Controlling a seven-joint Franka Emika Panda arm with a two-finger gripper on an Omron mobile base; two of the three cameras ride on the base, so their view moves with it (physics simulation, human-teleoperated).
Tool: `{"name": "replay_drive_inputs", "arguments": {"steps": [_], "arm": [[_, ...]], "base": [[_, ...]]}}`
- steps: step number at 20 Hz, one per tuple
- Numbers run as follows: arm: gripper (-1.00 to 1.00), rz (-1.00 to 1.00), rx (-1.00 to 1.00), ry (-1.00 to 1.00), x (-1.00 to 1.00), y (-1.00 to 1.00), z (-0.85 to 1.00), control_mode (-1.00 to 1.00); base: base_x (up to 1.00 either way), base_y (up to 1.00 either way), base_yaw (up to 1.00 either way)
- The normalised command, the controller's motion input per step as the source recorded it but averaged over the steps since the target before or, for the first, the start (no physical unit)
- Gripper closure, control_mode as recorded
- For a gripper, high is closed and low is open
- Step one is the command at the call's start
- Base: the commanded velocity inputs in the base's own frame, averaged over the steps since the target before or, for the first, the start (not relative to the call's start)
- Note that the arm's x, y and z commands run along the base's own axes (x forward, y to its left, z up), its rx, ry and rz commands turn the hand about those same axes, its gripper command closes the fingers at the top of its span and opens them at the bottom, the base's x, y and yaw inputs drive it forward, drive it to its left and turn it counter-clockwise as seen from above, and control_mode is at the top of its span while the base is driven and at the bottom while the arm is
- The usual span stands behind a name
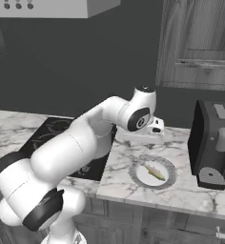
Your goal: Retrieve the frozen meat and place it in the pot on a burner. Then turn the burner on.
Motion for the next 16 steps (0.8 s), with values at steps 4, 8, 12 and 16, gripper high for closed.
{"name": "replay_drive_inputs", "arguments": {"steps": [4, 8, 12, 16], "arm": [[-1.00, 0.00, 0.00, 0.00, 0.13, -0.53, -0.55, -1.00], [-1.00, 0.00, -0.07, 0.01, 0.15, -0.31, -0.48, -1.00], [-1.00, 0.12, -0.13, 0.00, 0.17, -0.01, -0.50, -1.00], [-1.00, 0.17, -0.09, 0.00, 0.22, 0.00, -0.52, -1.00]], "base": [[0.00, 0.00, 0.00], [0.00, 0.00, 0.00], [0.00, 0.00, 0.00], [0.00, 0.00, 0.00]]}}
